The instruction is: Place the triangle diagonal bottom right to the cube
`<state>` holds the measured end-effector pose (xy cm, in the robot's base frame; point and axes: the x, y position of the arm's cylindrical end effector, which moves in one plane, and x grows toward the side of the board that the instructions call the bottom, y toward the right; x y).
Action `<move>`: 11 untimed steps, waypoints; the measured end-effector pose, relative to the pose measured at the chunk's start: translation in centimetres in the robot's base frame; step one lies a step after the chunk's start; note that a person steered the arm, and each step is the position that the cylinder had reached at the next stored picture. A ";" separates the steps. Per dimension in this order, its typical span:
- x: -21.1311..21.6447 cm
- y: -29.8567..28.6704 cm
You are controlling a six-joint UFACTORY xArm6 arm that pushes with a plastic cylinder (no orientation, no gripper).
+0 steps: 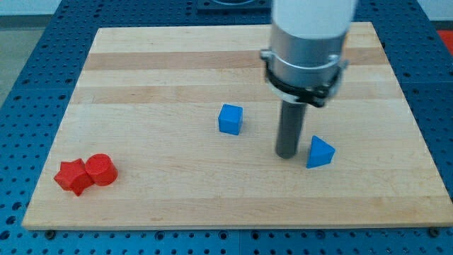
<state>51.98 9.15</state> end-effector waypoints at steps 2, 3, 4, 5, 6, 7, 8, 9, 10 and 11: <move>1.0 6.3; -0.7 5.8; -6.1 5.7; -9.0 2.3; -11.3 -4.4; -10.8 -11.0; -8.4 -13.7; -5.4 -12.2; -2.8 -8.1; -2.8 -9.5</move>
